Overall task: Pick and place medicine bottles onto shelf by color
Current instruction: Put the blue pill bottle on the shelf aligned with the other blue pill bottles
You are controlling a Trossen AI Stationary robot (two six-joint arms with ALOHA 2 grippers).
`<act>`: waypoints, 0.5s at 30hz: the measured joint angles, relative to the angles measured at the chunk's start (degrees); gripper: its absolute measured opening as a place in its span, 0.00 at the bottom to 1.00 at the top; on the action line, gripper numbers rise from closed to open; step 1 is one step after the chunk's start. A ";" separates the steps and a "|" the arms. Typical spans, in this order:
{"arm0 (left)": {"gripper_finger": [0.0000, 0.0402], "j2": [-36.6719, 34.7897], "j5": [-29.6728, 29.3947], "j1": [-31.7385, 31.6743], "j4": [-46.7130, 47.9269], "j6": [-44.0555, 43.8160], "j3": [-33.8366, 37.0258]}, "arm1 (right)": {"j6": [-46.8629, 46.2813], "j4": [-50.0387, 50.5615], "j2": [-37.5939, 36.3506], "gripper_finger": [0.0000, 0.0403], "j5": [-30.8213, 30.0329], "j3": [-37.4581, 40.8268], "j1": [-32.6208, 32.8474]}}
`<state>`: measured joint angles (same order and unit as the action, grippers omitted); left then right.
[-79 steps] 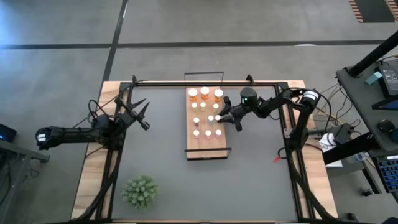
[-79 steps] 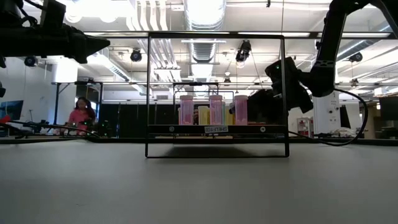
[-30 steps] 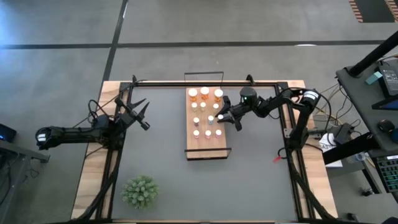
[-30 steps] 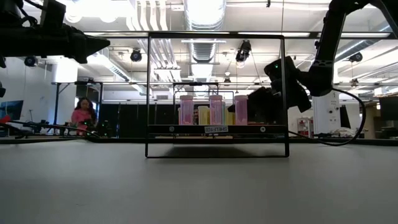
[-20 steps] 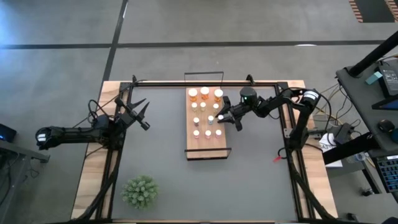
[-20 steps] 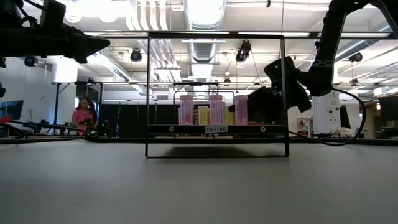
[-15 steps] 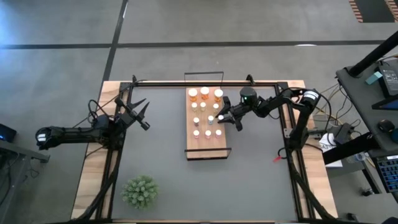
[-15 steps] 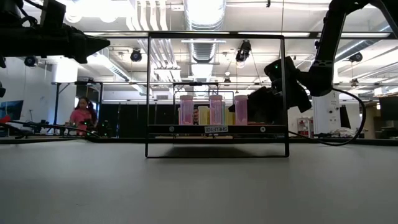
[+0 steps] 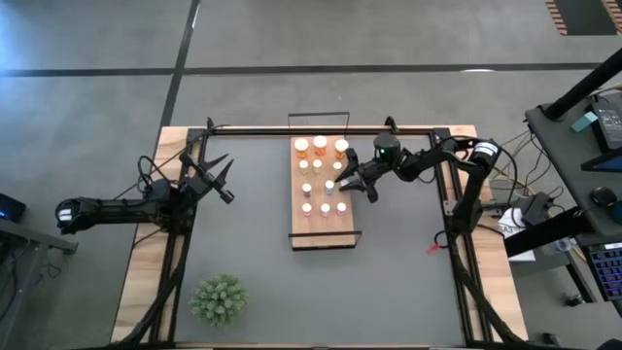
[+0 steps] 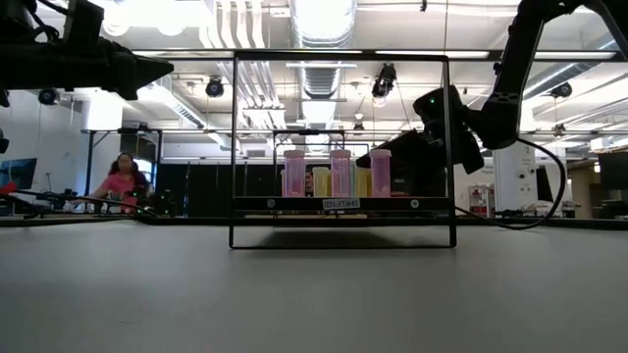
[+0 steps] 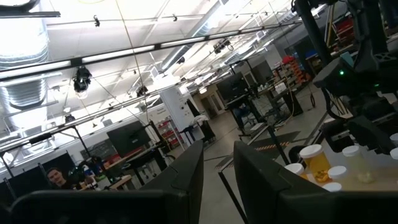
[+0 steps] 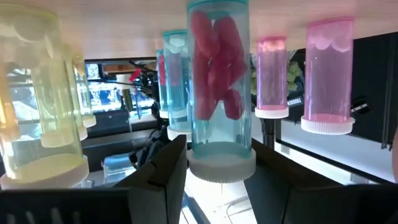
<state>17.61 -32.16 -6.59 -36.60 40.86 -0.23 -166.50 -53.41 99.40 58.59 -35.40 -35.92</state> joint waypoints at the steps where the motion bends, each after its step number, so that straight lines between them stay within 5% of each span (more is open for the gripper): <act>1: 0.18 0.00 0.00 0.00 0.00 0.00 -0.02 | 0.00 0.01 -0.04 0.33 0.07 -0.02 0.00; 15: 0.18 0.00 0.02 -0.02 0.00 0.00 -0.02 | -0.46 0.07 -2.30 0.33 1.57 -0.61 -0.13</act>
<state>17.61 -32.14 -6.61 -36.60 40.86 -0.25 -166.95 -53.34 97.10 60.16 -36.01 -36.05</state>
